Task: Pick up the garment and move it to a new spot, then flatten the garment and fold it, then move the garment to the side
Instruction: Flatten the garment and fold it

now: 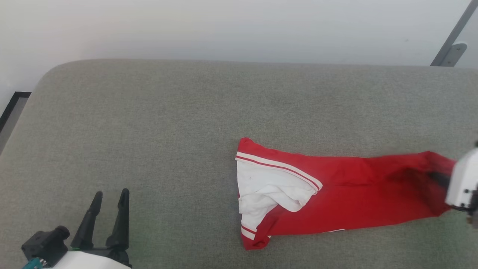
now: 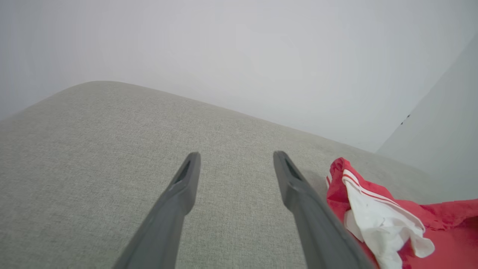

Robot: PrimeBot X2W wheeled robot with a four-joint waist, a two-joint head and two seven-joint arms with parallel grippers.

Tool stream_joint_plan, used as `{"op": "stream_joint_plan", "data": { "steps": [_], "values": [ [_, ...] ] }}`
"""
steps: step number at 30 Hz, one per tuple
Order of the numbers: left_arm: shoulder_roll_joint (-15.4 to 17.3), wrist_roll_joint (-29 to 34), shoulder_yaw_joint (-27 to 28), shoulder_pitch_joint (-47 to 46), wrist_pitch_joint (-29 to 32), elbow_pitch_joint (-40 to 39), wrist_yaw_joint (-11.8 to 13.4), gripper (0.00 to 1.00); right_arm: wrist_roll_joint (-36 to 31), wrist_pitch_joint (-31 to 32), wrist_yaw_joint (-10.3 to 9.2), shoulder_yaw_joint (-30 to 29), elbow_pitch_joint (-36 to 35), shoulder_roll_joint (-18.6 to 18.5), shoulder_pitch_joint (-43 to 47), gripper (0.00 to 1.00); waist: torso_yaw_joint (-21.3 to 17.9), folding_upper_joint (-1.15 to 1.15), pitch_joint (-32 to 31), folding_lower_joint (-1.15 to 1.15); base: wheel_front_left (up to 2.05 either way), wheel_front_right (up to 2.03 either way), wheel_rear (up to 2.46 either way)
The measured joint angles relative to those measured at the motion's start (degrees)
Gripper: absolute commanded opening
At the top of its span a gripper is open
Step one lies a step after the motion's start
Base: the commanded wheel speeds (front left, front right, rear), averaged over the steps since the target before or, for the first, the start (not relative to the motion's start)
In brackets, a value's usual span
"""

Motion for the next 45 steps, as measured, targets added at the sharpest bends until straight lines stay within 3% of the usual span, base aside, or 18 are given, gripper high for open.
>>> {"op": "stream_joint_plan", "data": {
  "steps": [7, 13, 19, 30, 31, 33, 34, 45],
  "values": [
    [0.15, -0.01, 0.32, 0.46, 0.0, -0.19, 0.0, 1.0, 3.63, 8.36, 0.0, 4.27, -15.4, 4.88, 3.0, 0.0, 0.28, 0.0, -0.36, 0.0, 0.0, 0.0, 0.0],
    [0.27, -0.01, -1.18, 0.2, -0.01, 0.08, 0.0, 1.0, 3.42, 10.54, 0.0, 11.14, -20.42, 8.33, 2.47, 0.0, 2.01, 0.0, -0.57, 0.0, 0.0, 0.0, 0.0],
    [0.3, -0.08, -3.21, -1.05, -0.01, 0.93, 0.0, 1.0, 4.02, 9.18, 0.0, 18.67, -17.9, 11.26, -0.21, 0.0, 4.62, 0.0, -0.89, 0.0, 0.0, 0.0, 0.0],
    [0.66, -0.11, -5.28, -1.96, 0.0, 2.26, 0.0, 1.0, 5.27, 1.7, 0.0, 28.63, -5.79, 13.76, -5.78, 0.0, 8.33, 0.0, -2.4, 0.0, 0.0, 0.0, 0.0],
    [0.7, -0.12, -5.31, -1.96, -0.01, 2.3, 0.0, 1.0, 5.67, 0.88, 0.0, 29.15, -4.5, 13.81, -6.26, 0.11, 8.47, 0.0, -2.51, 0.0, 0.0, 0.0, 0.0],
    [0.73, -0.12, -5.34, -1.96, 0.0, 2.38, 0.0, 1.0, 6.25, -0.77, 0.0, 30.14, -2.35, 13.84, -7.23, 0.47, 8.64, 0.0, -2.74, 0.0, 0.0, 0.0, 0.0],
    [0.75, -0.15, -5.31, -1.95, 0.0, 2.41, 0.0, 1.0, 6.26, -1.41, 0.0, 30.89, -1.51, 13.79, -7.75, 1.0, 8.67, 0.0, -2.85, 0.0, 0.0, 0.0, 0.0],
    [1.32, -0.3, -4.27, -1.73, 0.0, 2.47, 0.0, 1.0, 10.32, -6.27, 0.0, 34.21, 0.07, 11.92, -11.0, 1.0, 6.76, 0.0, -3.19, 0.0, 0.0, 0.0, 0.0]
  ]
}}
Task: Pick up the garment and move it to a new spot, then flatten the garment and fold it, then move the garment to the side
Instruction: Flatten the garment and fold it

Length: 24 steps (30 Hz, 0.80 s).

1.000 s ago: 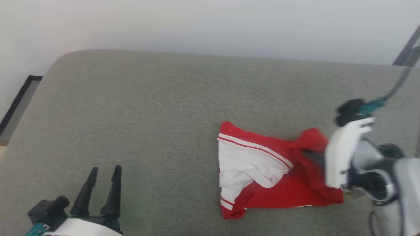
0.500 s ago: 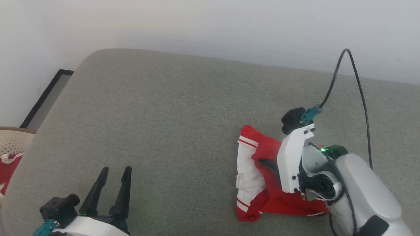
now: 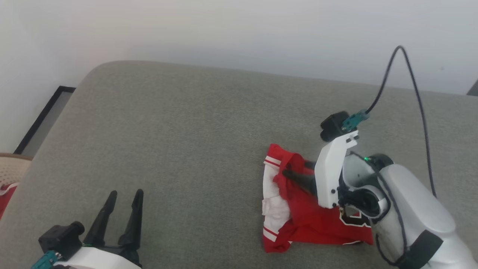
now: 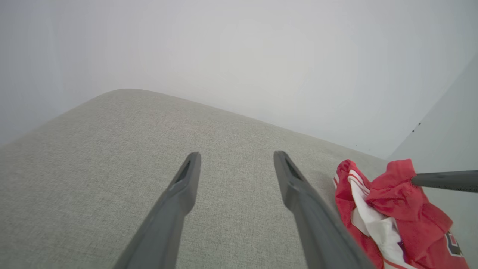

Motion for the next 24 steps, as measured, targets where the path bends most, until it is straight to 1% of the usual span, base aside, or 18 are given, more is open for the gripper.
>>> {"op": "stream_joint_plan", "data": {
  "steps": [6, 9, 14, 19, 20, 24],
  "values": [
    [0.09, 0.31, 1.23, 0.2, 0.0, 0.04, 0.0, 1.0, 0.09, -4.75, 0.0, -0.21, -2.54, -2.86, -0.41, 1.0, -1.98, 0.0, -0.26, 0.0, 0.0, 0.0, 0.0],
    [0.11, 0.42, 1.7, 0.68, -0.01, 0.0, 0.0, 1.0, -0.42, -8.59, 0.0, -1.21, -3.71, -4.0, 0.05, 1.0, -3.16, 0.0, -0.46, 0.0, 0.0, 0.0, 0.0],
    [0.18, 0.81, 2.89, 1.0, 0.0, -0.04, 0.0, 1.0, -1.71, -14.73, 0.0, -3.24, -5.2, -5.99, 3.25, 1.0, -5.07, 0.0, -0.92, 0.0, 0.0, 0.0, 0.0],
    [0.42, 1.31, 4.2, 1.97, -0.01, -0.26, 0.0, 1.0, -3.81, -22.53, 0.0, -5.75, -7.14, -7.77, 6.69, 1.0, -7.09, 0.0, -1.46, 0.0, 0.0, 0.0, 0.0],
    [0.42, 1.31, 4.2, 1.97, -0.01, -0.26, 0.0, 1.0, -3.81, -22.53, 0.0, -5.75, -7.14, -7.77, 6.69, 1.0, -7.09, 0.0, -1.46, 0.0, 0.0, 0.0, 0.0],
    [0.52, 1.52, 5.63, 2.7, -0.01, -0.48, 0.0, 1.0, -6.44, -30.07, 0.0, -7.98, -8.35, -8.94, 10.23, 1.0, -8.56, 0.0, -2.08, 0.0, 0.0, 0.0, 0.0]
  ]
}}
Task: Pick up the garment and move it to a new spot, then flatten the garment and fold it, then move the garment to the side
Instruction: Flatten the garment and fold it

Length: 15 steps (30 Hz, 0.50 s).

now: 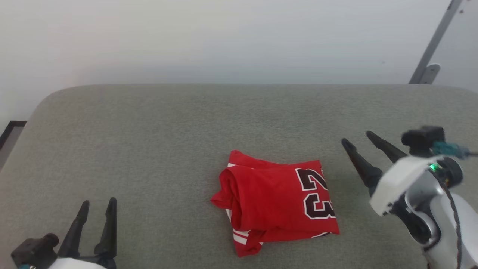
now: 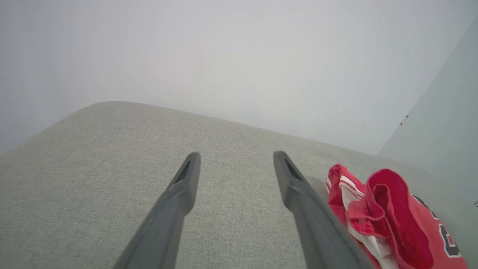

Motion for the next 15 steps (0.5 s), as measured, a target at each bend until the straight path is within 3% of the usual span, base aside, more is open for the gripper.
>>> {"op": "stream_joint_plan", "data": {
  "steps": [15],
  "values": [
    [-0.88, 0.85, 2.8, 2.2, 0.01, 0.01, 0.0, 1.0, -8.05, -20.4, 0.0, -5.0, 3.69, 0.52, 10.86, 1.0, -3.19, 0.0, -1.56, 0.0, 0.0, 0.0, 0.0]
  ]
}}
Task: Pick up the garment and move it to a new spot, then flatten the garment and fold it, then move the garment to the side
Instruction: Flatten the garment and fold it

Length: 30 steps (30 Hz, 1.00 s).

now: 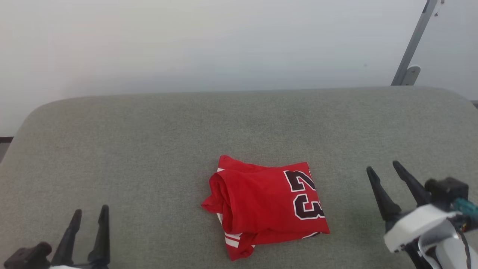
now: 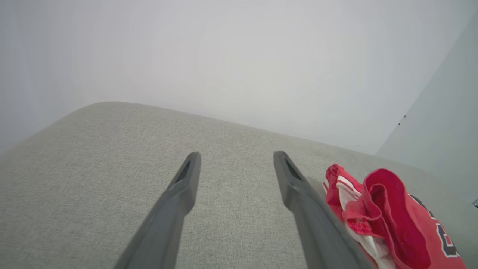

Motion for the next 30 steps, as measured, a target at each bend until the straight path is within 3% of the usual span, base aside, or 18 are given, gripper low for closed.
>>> {"op": "stream_joint_plan", "data": {
  "steps": [10, 30],
  "values": [
    [-0.53, 0.19, 2.8, 2.14, -0.01, 0.43, 0.0, 1.0, -4.85, -4.59, 0.01, -5.01, 1.66, 1.7, 4.18, 1.0, 0.07, 0.0, -1.13, 0.0, 0.0, 0.0, 0.0],
    [-0.53, 0.1, 3.74, 2.53, 0.0, 1.24, 0.0, 1.0, -11.44, -4.86, 0.01, -13.63, -6.86, 6.36, 10.65, 1.0, 0.51, 0.0, -1.46, 0.0, 0.0, 0.0, 0.0]
  ]
}}
